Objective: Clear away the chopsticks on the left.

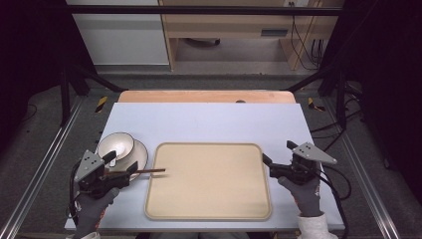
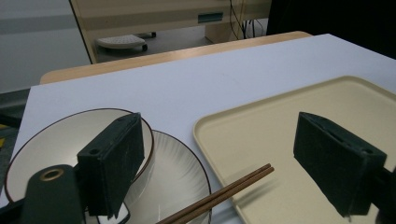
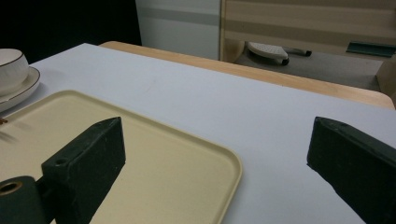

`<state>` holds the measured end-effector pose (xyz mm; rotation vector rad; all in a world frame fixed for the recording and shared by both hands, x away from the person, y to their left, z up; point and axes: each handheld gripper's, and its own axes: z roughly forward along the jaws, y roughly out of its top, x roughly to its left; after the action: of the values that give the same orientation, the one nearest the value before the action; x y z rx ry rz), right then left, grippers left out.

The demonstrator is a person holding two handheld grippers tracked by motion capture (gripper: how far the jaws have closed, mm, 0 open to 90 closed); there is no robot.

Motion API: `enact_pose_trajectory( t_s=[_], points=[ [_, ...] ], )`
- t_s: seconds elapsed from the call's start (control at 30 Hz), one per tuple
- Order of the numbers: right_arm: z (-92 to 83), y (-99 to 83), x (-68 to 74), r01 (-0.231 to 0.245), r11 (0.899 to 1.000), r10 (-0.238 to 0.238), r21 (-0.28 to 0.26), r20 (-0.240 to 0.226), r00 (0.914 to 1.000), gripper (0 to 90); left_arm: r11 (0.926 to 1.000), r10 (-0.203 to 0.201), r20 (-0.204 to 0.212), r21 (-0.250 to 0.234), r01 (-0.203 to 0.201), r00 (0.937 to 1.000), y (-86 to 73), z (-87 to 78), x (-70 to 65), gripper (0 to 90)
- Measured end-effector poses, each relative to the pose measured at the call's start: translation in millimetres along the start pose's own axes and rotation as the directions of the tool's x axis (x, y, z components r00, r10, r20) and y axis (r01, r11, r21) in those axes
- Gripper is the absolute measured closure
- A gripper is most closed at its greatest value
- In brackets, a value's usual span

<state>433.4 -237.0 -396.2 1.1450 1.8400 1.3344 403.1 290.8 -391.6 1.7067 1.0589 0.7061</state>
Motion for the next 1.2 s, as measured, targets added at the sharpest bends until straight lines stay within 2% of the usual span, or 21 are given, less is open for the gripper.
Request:
enact_pose_trajectory(
  t_s=[0.17,0.3,0.63,0.83,1.07,1.2],
  points=[
    [-0.5,-0.8,1.4,0.003,1.000,-0.003,0.007,-0.001,1.0000,4.8,1.0000,-0.003,-0.001,-0.001,0.003,1.0000,-3.8,-10.5,5.5,16.0],
    [-1.8,-1.3,4.2,-0.002,1.000,0.002,0.017,-0.011,0.9999,5.1,0.9998,0.004,-0.012,0.021,-0.004,0.9999,-13.4,-21.1,9.8,16.0],
    [-2.6,-1.3,6.2,0.001,1.000,-0.001,0.023,-0.022,0.9998,5.4,0.9983,-0.012,-0.005,0.057,0.012,0.9999,-29.5,-37.9,22.7,17.1],
    [-0.8,-2.0,8.4,0.005,0.999,-0.004,0.035,-0.027,0.9996,5.4,0.9964,-0.001,-0.024,0.085,0.004,0.9997,-38.9,-47.5,27.9,18.3],
    [2.2,-1.7,14.3,0.026,0.999,-0.024,0.047,-0.040,0.9989,5.4,0.9919,-0.019,-0.017,0.125,0.021,0.9997,-47.8,-39.6,36.1,22.9],
    [3.5,-1.5,17.5,0.030,0.998,-0.028,0.051,-0.047,0.9985,5.5,0.9847,-0.002,-0.016,0.174,0.005,0.9999,-52.7,-28.9,40.2,25.1]
  ],
)
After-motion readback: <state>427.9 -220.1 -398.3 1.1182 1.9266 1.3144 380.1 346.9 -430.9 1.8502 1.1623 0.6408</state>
